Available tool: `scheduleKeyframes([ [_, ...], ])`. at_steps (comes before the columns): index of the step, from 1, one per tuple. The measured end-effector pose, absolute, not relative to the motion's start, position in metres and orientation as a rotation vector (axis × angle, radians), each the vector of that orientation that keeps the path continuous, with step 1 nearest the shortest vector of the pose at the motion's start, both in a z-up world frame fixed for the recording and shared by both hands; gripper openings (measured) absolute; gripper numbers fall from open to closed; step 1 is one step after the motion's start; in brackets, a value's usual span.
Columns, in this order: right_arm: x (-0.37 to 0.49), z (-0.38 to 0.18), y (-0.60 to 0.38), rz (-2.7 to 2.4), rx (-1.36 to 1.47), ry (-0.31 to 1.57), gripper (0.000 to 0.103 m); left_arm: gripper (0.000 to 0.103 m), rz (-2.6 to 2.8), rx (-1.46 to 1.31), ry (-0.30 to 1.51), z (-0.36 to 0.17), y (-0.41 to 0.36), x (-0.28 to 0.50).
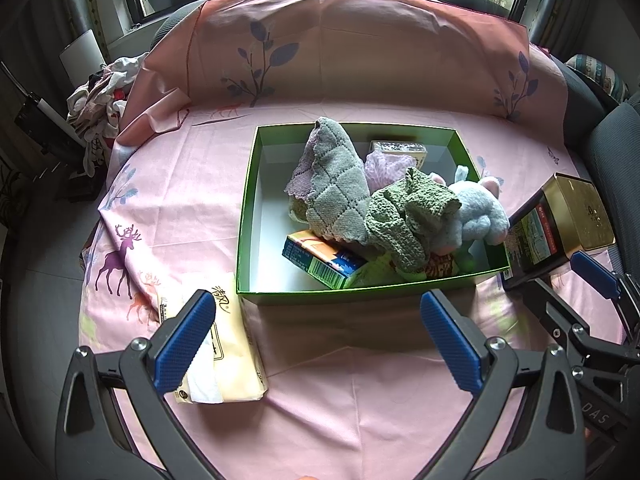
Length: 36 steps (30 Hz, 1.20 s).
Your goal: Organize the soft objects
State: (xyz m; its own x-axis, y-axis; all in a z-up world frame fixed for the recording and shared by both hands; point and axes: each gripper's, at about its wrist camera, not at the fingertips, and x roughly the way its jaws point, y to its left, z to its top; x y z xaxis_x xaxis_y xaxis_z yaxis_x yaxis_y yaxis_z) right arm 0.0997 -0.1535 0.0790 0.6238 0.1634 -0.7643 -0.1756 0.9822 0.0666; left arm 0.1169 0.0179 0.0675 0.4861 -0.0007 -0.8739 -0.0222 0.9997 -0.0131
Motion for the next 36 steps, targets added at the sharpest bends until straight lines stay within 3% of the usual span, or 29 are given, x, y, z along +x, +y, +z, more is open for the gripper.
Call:
scheduleKeyframes([
  [36, 0.1039, 0.0705, -0.1488, 0.199, -0.028, 0.884, 0.082, 0.102, -0.001, -0.049, 1.077, 0.0611, 0.0225, 0.1230],
])
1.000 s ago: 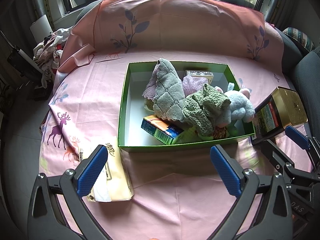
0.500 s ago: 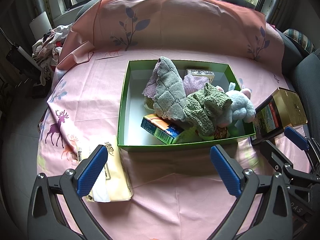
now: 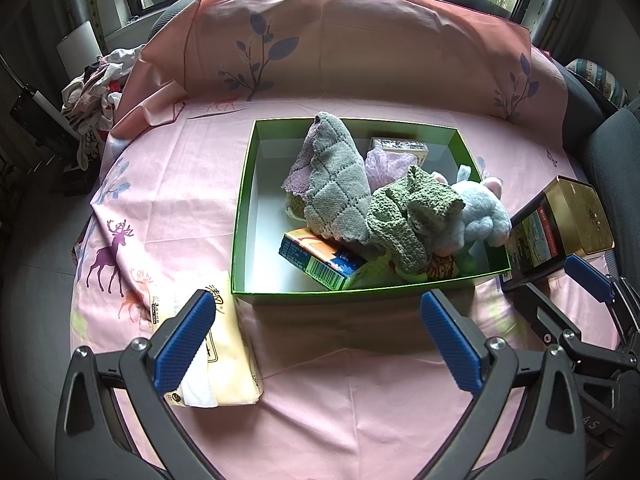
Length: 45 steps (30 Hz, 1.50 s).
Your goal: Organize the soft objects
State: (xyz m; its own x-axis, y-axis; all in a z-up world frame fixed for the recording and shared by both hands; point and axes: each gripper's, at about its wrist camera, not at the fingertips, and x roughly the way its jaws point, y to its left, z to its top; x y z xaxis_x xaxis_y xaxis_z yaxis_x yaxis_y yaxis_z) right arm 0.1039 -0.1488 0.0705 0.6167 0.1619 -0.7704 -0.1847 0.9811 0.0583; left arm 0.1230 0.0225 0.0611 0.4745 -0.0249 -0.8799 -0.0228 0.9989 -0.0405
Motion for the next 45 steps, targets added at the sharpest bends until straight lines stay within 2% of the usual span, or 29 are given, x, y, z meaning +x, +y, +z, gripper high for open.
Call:
scheduleKeyframes([
  [45, 0.1061, 0.0686, -0.1459, 0.201, -0.030, 0.888, 0.082, 0.102, 0.012, -0.059, 1.086, 0.0559, 0.0287, 0.1282],
])
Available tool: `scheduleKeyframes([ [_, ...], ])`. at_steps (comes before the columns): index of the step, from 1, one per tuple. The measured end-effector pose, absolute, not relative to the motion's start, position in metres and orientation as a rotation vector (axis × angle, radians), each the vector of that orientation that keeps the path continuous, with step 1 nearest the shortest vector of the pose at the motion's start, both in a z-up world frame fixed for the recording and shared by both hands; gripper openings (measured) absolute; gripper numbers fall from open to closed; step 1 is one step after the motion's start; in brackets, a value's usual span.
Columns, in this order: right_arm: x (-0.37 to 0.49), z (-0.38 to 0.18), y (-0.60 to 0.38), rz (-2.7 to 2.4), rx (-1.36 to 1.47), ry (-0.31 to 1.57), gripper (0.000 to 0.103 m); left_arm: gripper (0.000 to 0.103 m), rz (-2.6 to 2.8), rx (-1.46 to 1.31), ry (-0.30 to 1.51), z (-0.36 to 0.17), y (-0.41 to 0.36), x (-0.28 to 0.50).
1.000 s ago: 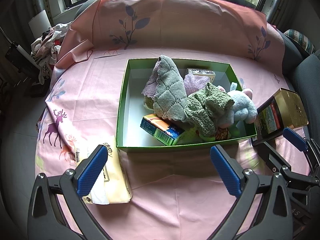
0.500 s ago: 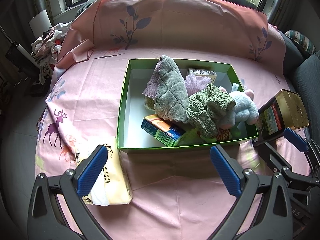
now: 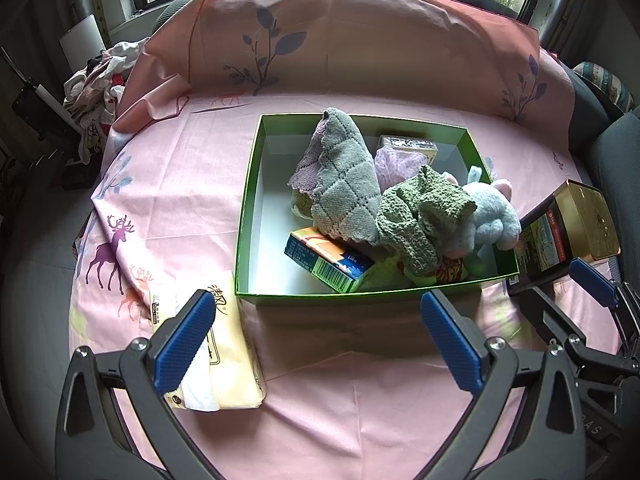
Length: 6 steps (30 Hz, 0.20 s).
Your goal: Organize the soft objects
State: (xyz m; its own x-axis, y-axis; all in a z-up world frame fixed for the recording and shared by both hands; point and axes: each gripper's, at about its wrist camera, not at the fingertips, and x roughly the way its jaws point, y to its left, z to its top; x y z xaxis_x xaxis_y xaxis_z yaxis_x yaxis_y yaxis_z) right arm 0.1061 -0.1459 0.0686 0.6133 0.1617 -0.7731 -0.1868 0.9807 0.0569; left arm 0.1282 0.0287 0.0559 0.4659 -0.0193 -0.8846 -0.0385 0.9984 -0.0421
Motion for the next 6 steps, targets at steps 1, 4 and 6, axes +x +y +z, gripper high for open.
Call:
scheduleKeyframes([
  [1, 0.1066, 0.0683, -0.1455, 0.202, -0.031, 0.888, 0.082, 0.102, 0.013, -0.056, 1.085, 0.0561, 0.0286, 0.1279],
  [4, 0.1070, 0.0678, -0.1451, 0.201, -0.031, 0.888, 0.082, 0.102, 0.013, -0.057, 1.085, 0.0562, 0.0289, 0.1278],
  [6, 0.1070, 0.0674, -0.1451, 0.201, -0.031, 0.887, 0.082, 0.102, 0.012, -0.059, 1.088, 0.0556, 0.0287, 0.1283],
])
